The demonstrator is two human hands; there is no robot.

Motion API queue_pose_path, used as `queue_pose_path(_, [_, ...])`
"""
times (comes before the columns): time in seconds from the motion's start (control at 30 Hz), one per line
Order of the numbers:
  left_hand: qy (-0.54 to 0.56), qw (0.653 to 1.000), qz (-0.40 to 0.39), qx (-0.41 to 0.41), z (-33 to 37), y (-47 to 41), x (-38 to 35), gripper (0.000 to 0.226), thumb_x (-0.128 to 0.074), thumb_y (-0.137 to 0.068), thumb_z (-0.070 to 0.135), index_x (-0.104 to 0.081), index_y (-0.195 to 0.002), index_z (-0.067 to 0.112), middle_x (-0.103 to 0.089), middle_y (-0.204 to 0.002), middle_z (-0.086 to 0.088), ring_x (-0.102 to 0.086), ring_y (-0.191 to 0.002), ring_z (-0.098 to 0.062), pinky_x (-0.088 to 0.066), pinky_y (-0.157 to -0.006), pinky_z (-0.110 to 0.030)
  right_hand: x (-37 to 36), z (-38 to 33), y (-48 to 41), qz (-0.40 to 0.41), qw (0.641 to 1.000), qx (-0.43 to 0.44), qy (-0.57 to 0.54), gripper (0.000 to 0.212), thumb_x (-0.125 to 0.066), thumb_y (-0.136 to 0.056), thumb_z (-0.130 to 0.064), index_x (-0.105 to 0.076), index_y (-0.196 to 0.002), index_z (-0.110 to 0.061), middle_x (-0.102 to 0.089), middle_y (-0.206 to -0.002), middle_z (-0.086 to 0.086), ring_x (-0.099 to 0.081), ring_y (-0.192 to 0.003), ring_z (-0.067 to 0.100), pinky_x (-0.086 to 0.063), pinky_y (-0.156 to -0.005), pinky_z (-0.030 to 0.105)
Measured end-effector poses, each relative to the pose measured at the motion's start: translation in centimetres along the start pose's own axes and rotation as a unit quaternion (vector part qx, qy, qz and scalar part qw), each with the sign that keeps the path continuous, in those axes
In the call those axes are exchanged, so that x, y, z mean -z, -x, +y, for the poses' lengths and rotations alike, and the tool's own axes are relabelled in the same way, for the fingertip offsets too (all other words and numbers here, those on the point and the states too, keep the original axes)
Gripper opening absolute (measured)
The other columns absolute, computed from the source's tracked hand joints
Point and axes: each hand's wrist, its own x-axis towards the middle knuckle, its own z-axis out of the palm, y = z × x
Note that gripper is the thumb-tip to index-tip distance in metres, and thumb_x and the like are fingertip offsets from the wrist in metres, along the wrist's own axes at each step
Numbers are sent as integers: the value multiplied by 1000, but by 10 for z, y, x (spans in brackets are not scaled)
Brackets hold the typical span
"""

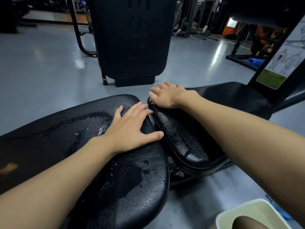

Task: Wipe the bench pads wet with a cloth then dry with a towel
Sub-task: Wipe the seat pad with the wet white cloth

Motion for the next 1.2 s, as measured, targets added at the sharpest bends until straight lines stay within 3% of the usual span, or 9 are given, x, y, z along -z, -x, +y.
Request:
queue_pose_path(0.1, [19,1000,8,-1,0,1,1,86,-24,-74,79,-36,-145,30,-20,-162,17,-1,-150,2,4,-123,-49,-4,1,30,14,999,29,1,58,-15,-101,-49,-17,-157,-36,-6,-168,4,-1,-154,24,-3,-122,54])
queue_pose_path(0.27, [50,999,15,-4,-2,3,3,43,-40,-95,38,-37,-136,26,-27,-159,15,-8,-151,-3,4,-123,-49,-18,-4,105,49,997,58,18,57,-17,-102,-49,-12,-157,-38,-2,-168,0,2,-154,21,-2,-123,49])
queue_pose_path(0.43, [43,999,2,2,0,2,3,52,-31,-88,43,-38,-136,24,-28,-160,11,-9,-151,-5,4,-122,-50,-32,-6,179,72,994,63,60,65,-8,-95,-53,-8,-158,-37,-3,-168,-1,1,-154,22,-5,-124,46])
queue_pose_path(0.63, [35,999,-1,1,1,4,2,59,-27,-87,44,-38,-141,23,-26,-162,8,-8,-152,-5,6,-122,-52,-52,-4,220,115,988,66,73,60,-26,-98,-49,-35,-154,-30,-30,-162,5,-25,-150,29,-24,-119,52])
queue_pose_path(0.73, [39,999,-2,2,1,4,2,61,-26,-86,44,-38,-142,22,-25,-163,8,-7,-151,-5,6,-122,-52,-52,-4,215,114,989,63,71,60,-28,-97,-50,-39,-152,-30,-34,-161,6,-29,-148,30,-26,-118,52])
queue_pose_path(0.83, [49,999,2,2,2,4,3,63,-25,-85,42,-36,-144,21,-25,-162,8,-7,-151,-4,6,-122,-51,-44,-8,200,100,991,62,64,64,-22,-94,-54,-34,-154,-33,-29,-163,4,-23,-151,28,-21,-120,51])
queue_pose_path(0.97, [61,998,9,-1,-2,3,2,53,-32,-95,32,-31,-146,21,-26,-161,6,-6,-150,-1,7,-122,-48,-31,-16,158,69,995,55,38,78,-1,-82,-61,-16,-156,-41,-7,-168,-2,-2,-154,21,-4,-124,47])
queue_pose_path(1.1, [69,997,20,5,-3,3,1,51,-36,-99,26,-25,-149,22,-28,-160,3,-8,-149,0,6,-123,-45,-22,-15,105,43,998,51,20,61,-20,-97,-53,-14,-156,-41,-3,-168,-2,3,-154,19,0,-123,48])
queue_pose_path(1.2, [64,998,28,9,-3,2,1,51,-36,-101,29,-24,-149,22,-27,-161,3,-9,-149,1,6,-123,-44,-16,-11,65,28,999,36,4,59,-22,-99,-50,-15,-157,-40,-3,-168,-2,2,-154,19,0,-123,50])
